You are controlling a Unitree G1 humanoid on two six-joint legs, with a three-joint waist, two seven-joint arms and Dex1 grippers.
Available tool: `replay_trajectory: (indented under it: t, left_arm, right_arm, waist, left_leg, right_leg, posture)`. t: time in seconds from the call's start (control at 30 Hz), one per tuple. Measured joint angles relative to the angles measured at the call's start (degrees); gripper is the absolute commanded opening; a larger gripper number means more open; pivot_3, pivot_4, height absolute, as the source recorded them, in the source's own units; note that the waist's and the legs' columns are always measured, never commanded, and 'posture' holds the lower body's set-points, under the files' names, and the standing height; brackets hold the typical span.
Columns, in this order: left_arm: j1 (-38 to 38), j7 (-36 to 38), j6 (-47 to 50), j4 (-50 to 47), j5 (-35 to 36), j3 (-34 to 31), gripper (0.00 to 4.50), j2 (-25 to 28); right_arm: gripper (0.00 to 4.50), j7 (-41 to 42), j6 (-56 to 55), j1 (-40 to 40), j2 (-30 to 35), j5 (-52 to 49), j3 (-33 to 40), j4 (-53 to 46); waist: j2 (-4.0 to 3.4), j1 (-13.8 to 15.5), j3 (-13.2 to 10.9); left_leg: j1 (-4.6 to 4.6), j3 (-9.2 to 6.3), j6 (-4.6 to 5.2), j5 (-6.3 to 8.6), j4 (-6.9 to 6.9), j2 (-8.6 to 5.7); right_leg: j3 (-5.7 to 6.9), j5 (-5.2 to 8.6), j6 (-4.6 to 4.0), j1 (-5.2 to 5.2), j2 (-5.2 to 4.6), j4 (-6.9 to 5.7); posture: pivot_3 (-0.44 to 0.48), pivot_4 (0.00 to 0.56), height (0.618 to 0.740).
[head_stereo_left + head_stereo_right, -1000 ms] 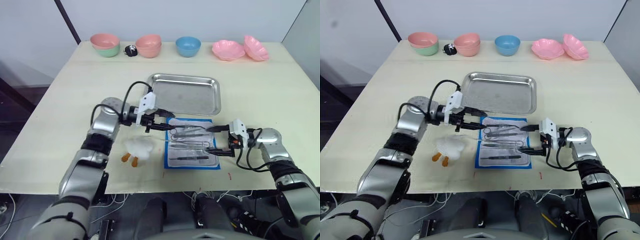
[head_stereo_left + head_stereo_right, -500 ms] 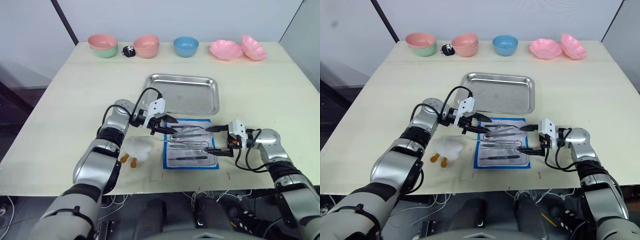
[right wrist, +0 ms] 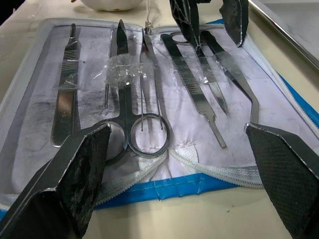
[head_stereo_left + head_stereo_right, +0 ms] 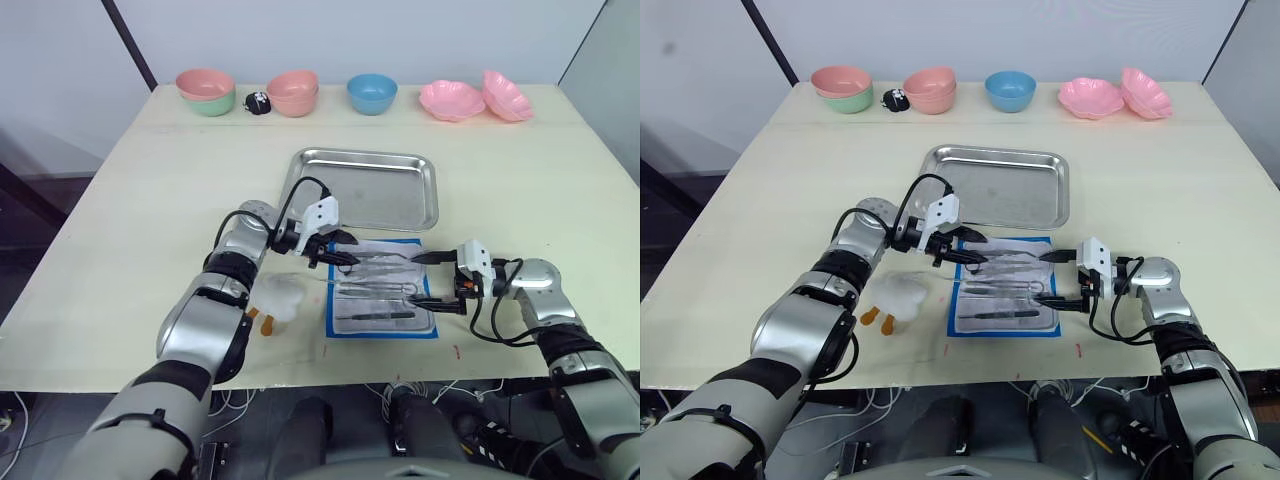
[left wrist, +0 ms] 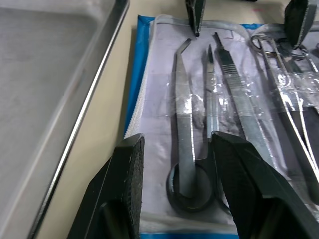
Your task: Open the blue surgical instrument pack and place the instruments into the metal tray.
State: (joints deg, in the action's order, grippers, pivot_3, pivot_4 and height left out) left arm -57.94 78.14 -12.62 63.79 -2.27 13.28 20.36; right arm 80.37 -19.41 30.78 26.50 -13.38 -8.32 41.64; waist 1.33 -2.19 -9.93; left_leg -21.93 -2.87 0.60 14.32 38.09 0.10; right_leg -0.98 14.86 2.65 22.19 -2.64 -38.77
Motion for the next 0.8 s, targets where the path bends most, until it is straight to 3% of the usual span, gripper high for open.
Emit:
replay_trajectory:
  t: [0.1, 0.8]
  left_arm:
    - [0.0, 0.41, 0.41, 0.26, -0.14, -0.11, 0.14, -0.55]
    - [0.04, 1.31, -0.35, -0.19, -1.86, -0.14, 0.14, -0.59]
  right_arm:
    - [4.5, -0.2, 0.0, -0.08, 0.0, 0.0, 0.0, -0.18]
    - [4.5, -0.84, 0.36, -0.51, -0.05, 0.0, 0.01, -0.96]
  waist:
    - [0.0, 0.0, 0.0]
    - [0.01, -0.03, 0.01]
  left_leg:
    - [0.0, 0.01, 0.0, 0.0, -0.01, 0.0]
    - [0.03, 0.0, 0.0, 0.0, -0.03, 0.0]
  right_leg:
    - [0.0, 0.0, 0.0, 0.0, 0.0, 0.0]
    - [0.01, 0.0, 0.0, -0.02, 0.0, 0.01]
  posture:
    - [0.0, 0.15, 0.74]
    - [0.0, 0.15, 0.74]
